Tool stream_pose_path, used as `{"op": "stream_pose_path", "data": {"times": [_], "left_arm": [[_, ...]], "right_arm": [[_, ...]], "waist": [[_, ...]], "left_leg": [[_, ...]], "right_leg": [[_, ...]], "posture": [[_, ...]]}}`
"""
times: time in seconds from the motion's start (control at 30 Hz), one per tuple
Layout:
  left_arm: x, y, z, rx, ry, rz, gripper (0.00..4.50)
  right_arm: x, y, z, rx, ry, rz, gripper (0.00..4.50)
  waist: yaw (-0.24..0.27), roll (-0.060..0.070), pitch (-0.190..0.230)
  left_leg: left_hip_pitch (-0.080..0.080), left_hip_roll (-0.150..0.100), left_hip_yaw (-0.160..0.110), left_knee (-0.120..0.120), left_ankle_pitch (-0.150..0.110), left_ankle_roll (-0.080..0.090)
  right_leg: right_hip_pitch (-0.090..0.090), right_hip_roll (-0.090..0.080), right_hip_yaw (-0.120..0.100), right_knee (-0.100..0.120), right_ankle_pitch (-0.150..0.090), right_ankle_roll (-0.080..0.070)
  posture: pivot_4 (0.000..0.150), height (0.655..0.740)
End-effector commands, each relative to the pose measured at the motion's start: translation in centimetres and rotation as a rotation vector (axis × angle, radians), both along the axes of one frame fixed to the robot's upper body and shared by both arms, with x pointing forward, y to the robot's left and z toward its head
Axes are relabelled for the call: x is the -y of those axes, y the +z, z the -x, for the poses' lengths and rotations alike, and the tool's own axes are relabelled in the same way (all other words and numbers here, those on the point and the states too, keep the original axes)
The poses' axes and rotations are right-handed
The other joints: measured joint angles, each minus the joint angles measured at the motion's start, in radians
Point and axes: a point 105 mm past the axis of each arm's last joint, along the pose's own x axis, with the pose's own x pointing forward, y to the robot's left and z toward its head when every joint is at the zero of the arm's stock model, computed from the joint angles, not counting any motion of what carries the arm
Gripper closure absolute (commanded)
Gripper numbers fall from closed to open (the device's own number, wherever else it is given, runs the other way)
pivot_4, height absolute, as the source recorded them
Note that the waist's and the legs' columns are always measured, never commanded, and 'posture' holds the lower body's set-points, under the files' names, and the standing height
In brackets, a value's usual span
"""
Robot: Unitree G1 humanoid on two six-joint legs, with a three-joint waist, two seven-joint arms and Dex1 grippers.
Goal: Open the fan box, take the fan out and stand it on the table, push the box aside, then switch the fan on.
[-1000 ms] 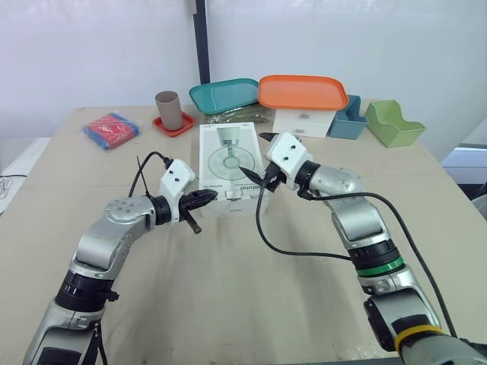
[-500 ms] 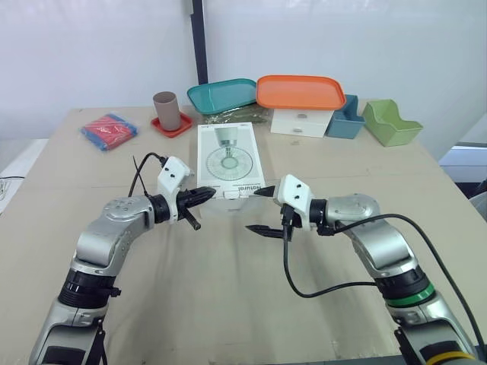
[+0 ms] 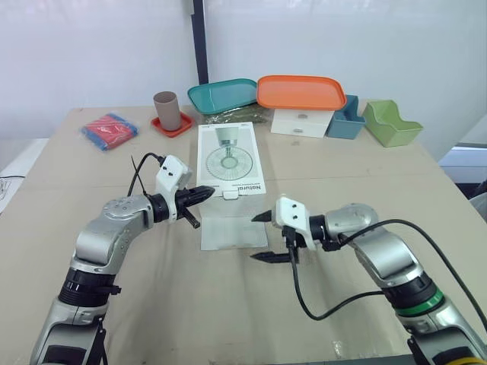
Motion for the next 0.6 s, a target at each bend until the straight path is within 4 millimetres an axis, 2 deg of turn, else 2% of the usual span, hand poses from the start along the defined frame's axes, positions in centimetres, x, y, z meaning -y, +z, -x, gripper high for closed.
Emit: {"op": "stream_pose_path", "data": {"times": [0.03, 0.2, 0.43, 0.6], "left_arm": [[-0.8, -0.5, -0.3, -0.030, 0.040, -0.006, 4.47], [-0.9, -0.6, -0.3, -0.033, 0.042, -0.006, 4.47], [-0.9, -0.2, -0.3, -0.031, 0.046, 0.017, 4.47], [-0.6, 0.2, -0.2, -0.032, 0.030, 0.040, 4.47]], "right_arm": [[-0.4, 0.6, 1.3, -0.018, 0.054, 0.002, 0.00], [0.4, 0.4, 0.8, -0.033, -0.005, -0.011, 0.00], [3.6, 0.1, -1.3, -0.099, -0.247, -0.107, 0.00], [3.5, 0.4, -2.9, -0.105, -0.366, -0.218, 0.00]], "waist": [[0.000, 0.000, 0.000], [0.000, 0.000, 0.000], [0.001, -0.001, 0.000], [-0.002, -0.001, 0.000]], "left_leg": [[0.000, 0.000, 0.000, 0.000, 0.000, 0.000], [0.000, 0.000, 0.000, 0.000, 0.000, 0.000], [0.000, 0.000, -0.001, 0.000, 0.001, -0.001], [0.000, 0.000, 0.001, 0.000, 0.001, -0.001]], "right_leg": [[0.000, 0.000, 0.000, 0.000, 0.000, 0.000], [0.000, 0.000, 0.000, 0.000, 0.000, 0.000], [0.000, 0.000, 0.000, 0.000, 0.000, 0.000], [0.000, 0.000, 0.000, 0.000, 0.000, 0.000]], "posture": [[0.150, 0.7400], [0.150, 0.7400], [0.150, 0.7400], [0.150, 0.7400]]}}
